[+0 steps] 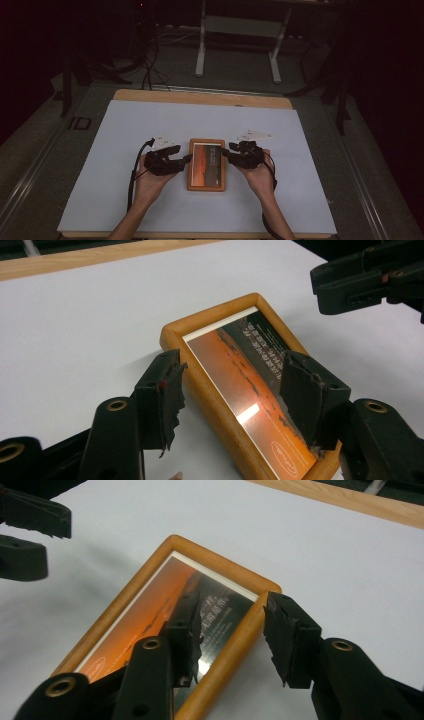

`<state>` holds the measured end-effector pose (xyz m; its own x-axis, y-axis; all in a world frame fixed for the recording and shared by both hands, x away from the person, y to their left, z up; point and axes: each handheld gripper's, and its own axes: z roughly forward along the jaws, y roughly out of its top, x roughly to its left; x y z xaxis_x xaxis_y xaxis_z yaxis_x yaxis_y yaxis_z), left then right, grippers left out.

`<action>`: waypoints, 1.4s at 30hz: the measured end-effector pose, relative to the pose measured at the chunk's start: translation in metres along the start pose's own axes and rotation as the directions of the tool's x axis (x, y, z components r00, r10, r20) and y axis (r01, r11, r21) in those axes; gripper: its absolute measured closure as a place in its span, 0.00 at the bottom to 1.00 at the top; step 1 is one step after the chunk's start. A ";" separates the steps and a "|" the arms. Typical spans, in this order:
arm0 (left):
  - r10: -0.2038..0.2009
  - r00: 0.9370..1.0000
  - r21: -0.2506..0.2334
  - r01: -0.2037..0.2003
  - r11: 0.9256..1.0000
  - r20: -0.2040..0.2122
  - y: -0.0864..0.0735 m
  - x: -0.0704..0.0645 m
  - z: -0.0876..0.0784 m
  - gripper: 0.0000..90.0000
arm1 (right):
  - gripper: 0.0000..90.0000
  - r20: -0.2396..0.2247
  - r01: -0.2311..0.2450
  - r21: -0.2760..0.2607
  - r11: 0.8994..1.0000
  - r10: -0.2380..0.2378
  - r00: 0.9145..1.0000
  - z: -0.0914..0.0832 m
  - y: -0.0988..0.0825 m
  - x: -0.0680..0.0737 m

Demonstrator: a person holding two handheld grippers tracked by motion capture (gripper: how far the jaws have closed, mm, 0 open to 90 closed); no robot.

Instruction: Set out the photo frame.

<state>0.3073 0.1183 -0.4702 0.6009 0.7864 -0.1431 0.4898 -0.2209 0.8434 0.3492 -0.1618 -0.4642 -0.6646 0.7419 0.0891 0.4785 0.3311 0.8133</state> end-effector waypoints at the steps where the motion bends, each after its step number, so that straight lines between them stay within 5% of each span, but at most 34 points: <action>1: 0.003 1.000 0.001 -0.003 1.000 0.002 0.000 0.000 0.000 0.47 | 0.66 -0.007 0.000 0.003 1.000 0.000 1.000 0.001 0.001 0.000; 11: 0.006 1.000 0.005 -0.006 1.000 0.005 -0.001 -0.003 -0.001 0.47 | 0.68 -0.025 0.007 0.013 1.000 -0.006 1.000 0.017 0.009 0.000; 19: -0.003 1.000 0.016 0.003 1.000 0.019 -0.001 -0.002 -0.001 0.47 | 1.00 0.010 0.071 0.011 0.997 -0.071 0.997 0.026 0.015 0.002; 25: -0.013 1.000 0.022 0.012 1.000 0.020 -0.002 -0.001 0.000 0.47 | 1.00 0.032 0.114 0.041 0.993 -0.115 0.993 0.037 0.017 0.003; 42: -0.028 0.999 0.019 0.027 0.999 0.019 -0.002 0.001 0.000 0.47 | 1.00 0.066 0.130 0.080 0.988 -0.135 0.989 0.056 0.009 -0.004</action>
<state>0.3066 0.1197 -0.4720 0.5993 0.7809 -0.1762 0.5177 -0.2102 0.8293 0.3880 -0.1287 -0.4900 -0.6839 0.7271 -0.0597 0.4323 0.4699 0.7696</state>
